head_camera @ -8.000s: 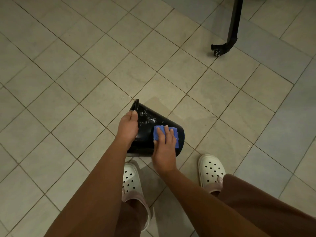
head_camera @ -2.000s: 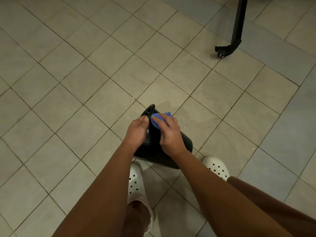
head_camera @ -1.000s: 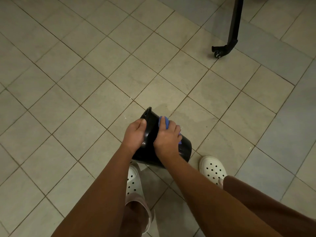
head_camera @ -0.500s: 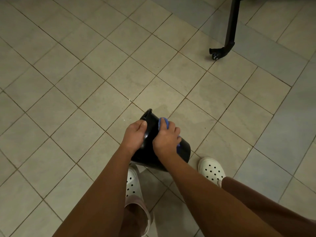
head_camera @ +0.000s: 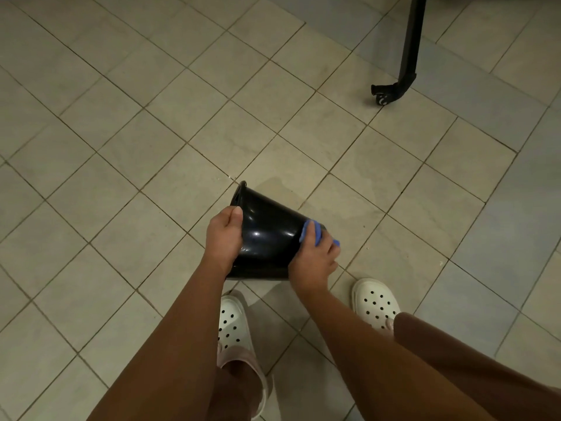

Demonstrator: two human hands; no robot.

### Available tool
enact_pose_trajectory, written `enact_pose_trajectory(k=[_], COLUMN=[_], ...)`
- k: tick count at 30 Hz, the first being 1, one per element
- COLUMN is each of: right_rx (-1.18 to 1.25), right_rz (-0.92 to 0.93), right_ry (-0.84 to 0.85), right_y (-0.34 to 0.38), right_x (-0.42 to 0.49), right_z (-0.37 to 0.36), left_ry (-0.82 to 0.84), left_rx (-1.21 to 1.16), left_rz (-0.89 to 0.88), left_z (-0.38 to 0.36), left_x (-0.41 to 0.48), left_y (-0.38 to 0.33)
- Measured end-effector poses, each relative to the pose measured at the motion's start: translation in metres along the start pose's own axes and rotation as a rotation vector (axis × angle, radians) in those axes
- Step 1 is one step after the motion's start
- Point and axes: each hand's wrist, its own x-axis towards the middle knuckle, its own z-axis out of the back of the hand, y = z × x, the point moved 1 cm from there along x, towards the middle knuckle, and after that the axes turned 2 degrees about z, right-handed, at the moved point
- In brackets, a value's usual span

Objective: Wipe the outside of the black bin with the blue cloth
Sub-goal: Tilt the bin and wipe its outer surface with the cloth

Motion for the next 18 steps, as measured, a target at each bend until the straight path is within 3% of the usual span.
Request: enact_pose_trajectory(k=[3, 7, 9, 13, 18], right_rx=[-0.028, -0.036, -0.054, -0.009, 0.026], right_rz=[0.012, 0.350, 0.435, 0.239, 0.075], right_ry=[-0.021, -0.047, -0.019, 0.050, -0.086], right_y=[0.014, 0.038, 0.036, 0.003, 0.001], right_x=[-0.025, -0.022, -0.006, 0.019, -0.024], right_z=[-0.009, -0.008, -0.002, -0.001, -0.026], left_ry=[0.017, 0.011, -0.021, -0.064, -0.054], left_rx=[0.034, 0.076, 0.075, 0.067, 0.021], left_rz=[-0.004, -0.020, -0.026, -0.011, 0.044], left_z=[-0.001, 0.002, 0.003, 0.002, 0.000], left_x=[-0.001, 0.000, 0.000, 0.000, 0.003], left_y=[-0.003, 0.000, 0.005, 0.008, 0.006])
